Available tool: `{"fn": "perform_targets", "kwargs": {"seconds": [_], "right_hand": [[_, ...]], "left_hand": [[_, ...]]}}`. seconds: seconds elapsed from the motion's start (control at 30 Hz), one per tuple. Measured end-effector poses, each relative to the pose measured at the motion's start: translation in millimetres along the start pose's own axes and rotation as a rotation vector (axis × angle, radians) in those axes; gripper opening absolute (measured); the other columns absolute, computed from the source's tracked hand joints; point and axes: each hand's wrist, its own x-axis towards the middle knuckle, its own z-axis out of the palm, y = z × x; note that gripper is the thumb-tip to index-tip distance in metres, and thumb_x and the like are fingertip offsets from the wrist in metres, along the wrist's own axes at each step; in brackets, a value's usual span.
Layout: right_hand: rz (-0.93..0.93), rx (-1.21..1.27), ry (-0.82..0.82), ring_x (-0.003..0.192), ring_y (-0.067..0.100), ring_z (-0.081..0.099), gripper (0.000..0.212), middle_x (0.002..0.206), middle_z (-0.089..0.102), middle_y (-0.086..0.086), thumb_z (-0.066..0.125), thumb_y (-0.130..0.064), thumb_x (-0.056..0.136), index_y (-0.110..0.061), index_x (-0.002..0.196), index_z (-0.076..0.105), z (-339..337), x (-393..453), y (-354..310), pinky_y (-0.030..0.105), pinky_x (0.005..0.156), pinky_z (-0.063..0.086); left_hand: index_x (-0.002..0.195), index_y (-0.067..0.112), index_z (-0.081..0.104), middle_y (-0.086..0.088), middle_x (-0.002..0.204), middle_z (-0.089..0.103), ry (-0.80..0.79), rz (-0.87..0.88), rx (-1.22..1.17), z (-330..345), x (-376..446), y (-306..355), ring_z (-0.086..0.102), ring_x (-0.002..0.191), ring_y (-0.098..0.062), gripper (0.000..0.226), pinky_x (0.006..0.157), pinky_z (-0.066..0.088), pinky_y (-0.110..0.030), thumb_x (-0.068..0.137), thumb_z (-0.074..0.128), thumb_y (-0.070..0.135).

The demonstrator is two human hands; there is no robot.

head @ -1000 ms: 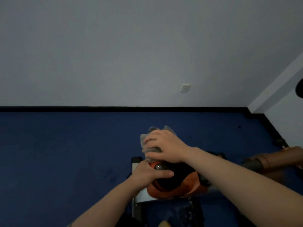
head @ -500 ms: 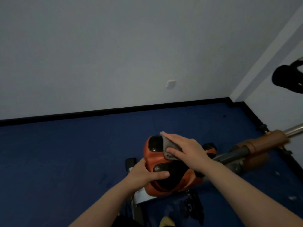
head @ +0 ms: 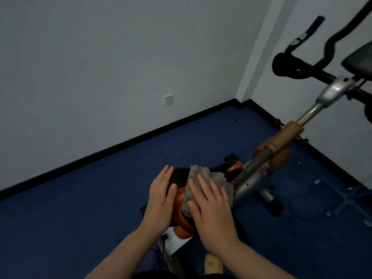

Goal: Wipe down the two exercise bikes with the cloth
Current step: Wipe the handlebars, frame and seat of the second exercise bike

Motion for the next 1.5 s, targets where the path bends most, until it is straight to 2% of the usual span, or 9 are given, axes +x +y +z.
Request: {"fn": "perform_targets", "kwargs": {"seconds": [0.23, 0.37, 0.5, 0.7, 0.9, 1.03, 1.23, 1.37, 1.5], "right_hand": [[0.331, -0.084, 0.109, 0.149, 0.021, -0.014, 0.084, 0.163, -0.011, 0.001, -0.014, -0.058, 0.082, -0.022, 0.155, 0.007, 6.7, 5.4, -18.7, 0.043, 0.122, 0.002], [0.278, -0.129, 0.049, 0.145, 0.035, 0.025, 0.073, 0.157, 0.028, 0.014, 0.008, -0.055, 0.096, -0.013, 0.147, 0.04, 19.5, -11.6, -44.7, 0.054, 0.111, 0.034], [0.433, -0.022, 0.12, 0.149, 0.026, -0.008, 0.075, 0.163, -0.01, 0.004, -0.003, -0.061, 0.093, -0.022, 0.156, 0.009, 16.9, 5.4, -30.0, 0.046, 0.122, 0.006], [0.442, -0.064, 0.108, 0.148, 0.029, -0.017, 0.074, 0.157, -0.026, 0.004, 0.0, -0.059, 0.09, -0.023, 0.153, -0.011, 31.6, -26.9, -70.8, 0.043, 0.12, -0.002], [0.671, 0.179, 0.173, 0.148, 0.03, 0.011, 0.067, 0.161, -0.016, 0.01, 0.02, -0.05, 0.102, -0.02, 0.155, -0.008, 17.7, 13.8, -49.4, 0.04, 0.116, 0.027], [0.622, 0.205, 0.11, 0.148, 0.026, 0.003, 0.07, 0.159, -0.027, 0.004, 0.02, -0.053, 0.101, -0.025, 0.153, -0.017, 26.4, -23.3, -72.1, 0.04, 0.113, 0.033], [0.85, 0.396, 0.147, 0.131, 0.032, 0.044, 0.071, 0.159, 0.023, 0.014, 0.02, -0.054, 0.101, -0.015, 0.155, -0.006, 14.3, 14.7, -33.9, 0.04, 0.1, 0.043], [0.727, 0.383, 0.148, 0.134, 0.026, 0.039, 0.076, 0.162, 0.008, 0.005, 0.024, -0.055, 0.1, -0.018, 0.154, -0.013, 24.0, -15.0, -58.0, 0.036, 0.098, 0.042], [0.886, 0.703, 0.121, 0.129, 0.029, 0.046, 0.072, 0.15, 0.039, 0.013, 0.027, -0.059, 0.098, -0.013, 0.153, 0.015, 18.1, 25.2, -10.2, 0.036, 0.105, 0.038]], "left_hand": [[0.151, 0.025, 0.024, 0.01, 0.155, 0.021, -0.028, 0.141, 0.214, -4.7, 3.1, -7.3, 0.012, 0.136, 0.003, 0.054, 0.112, 0.009, -0.018, 0.099, 0.029, 0.04], [0.15, 0.026, 0.027, 0.006, 0.15, 0.029, -0.104, 0.193, 0.224, -18.8, 10.8, -11.8, 0.022, 0.135, -0.009, 0.054, 0.11, 0.019, -0.023, 0.099, 0.037, 0.04], [0.151, 0.024, 0.028, 0.0, 0.145, 0.032, -0.139, 0.238, 0.306, -26.3, 19.1, -12.4, 0.029, 0.128, -0.013, 0.055, 0.104, 0.023, -0.023, 0.099, 0.041, 0.039], [0.151, 0.023, 0.026, -0.003, 0.146, 0.031, -0.138, 0.221, 0.36, -25.2, 17.6, -9.0, 0.032, 0.129, -0.019, 0.054, 0.111, 0.028, -0.038, 0.101, 0.039, 0.038], [0.149, 0.022, 0.029, -0.003, 0.145, 0.032, -0.139, 0.203, 0.376, -23.5, 20.6, -2.7, 0.033, 0.13, -0.021, 0.052, 0.112, 0.025, -0.042, 0.1, 0.042, 0.034], [0.145, 0.024, 0.033, -0.002, 0.141, 0.035, -0.172, 0.177, 0.347, -29.1, 25.1, -1.4, 0.033, 0.128, -0.02, 0.049, 0.112, 0.023, -0.042, 0.099, 0.046, 0.035], [0.14, 0.019, 0.036, -0.004, 0.14, 0.035, -0.192, 0.133, 0.343, -24.0, 30.0, 7.3, 0.032, 0.127, -0.023, 0.046, 0.111, 0.023, -0.041, 0.096, 0.05, 0.025], [0.132, 0.02, 0.042, -0.004, 0.136, 0.04, -0.207, 0.068, 0.312, -22.6, 41.6, 13.8, 0.035, 0.124, -0.022, 0.044, 0.108, 0.026, -0.041, 0.09, 0.053, 0.017], [0.128, 0.021, 0.048, 0.002, 0.13, 0.045, -0.179, 0.165, 0.338, -10.3, 43.5, 20.7, 0.036, 0.125, -0.018, 0.04, 0.107, 0.023, -0.037, 0.089, 0.053, 0.017]]}}
